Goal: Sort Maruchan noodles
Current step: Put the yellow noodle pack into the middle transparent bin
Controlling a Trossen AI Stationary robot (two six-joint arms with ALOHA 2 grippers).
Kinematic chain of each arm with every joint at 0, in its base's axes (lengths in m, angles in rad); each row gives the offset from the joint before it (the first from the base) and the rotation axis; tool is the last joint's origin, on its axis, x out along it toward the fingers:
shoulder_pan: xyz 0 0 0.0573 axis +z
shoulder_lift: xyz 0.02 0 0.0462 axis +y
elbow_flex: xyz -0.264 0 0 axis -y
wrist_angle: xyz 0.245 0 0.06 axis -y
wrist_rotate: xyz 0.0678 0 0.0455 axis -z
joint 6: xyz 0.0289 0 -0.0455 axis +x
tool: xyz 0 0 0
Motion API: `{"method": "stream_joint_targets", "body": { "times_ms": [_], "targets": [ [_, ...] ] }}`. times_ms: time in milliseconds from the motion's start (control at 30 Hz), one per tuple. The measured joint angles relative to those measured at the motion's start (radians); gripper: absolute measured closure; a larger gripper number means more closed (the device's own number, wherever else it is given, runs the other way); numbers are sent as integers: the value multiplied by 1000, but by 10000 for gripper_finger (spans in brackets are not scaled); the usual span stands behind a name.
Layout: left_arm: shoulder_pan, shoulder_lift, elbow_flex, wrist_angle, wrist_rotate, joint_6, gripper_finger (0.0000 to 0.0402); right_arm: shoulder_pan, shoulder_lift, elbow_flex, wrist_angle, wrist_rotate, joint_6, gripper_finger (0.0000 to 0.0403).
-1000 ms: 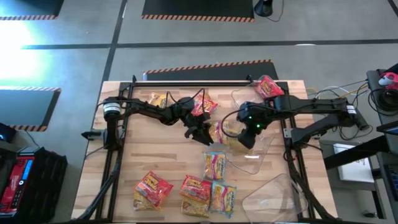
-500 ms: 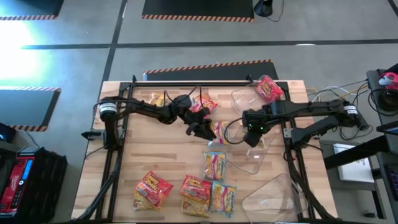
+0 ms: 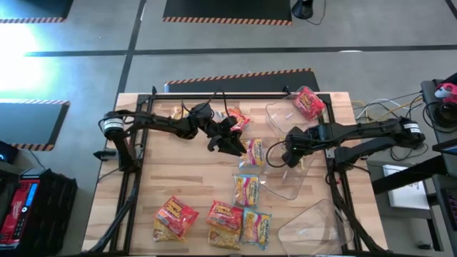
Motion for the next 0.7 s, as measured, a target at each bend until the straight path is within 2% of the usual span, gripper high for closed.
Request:
{"method": "stream_joint_targets", "body": {
  "times_ms": [433, 700],
  "targets": [
    [5, -1, 0, 0, 0, -6, 216, 0, -139, -111, 67, 67, -56, 308],
    [5, -1, 0, 0, 0, -7, 216, 0, -152, -158, 124, 59, -18, 308]
  ]
}}
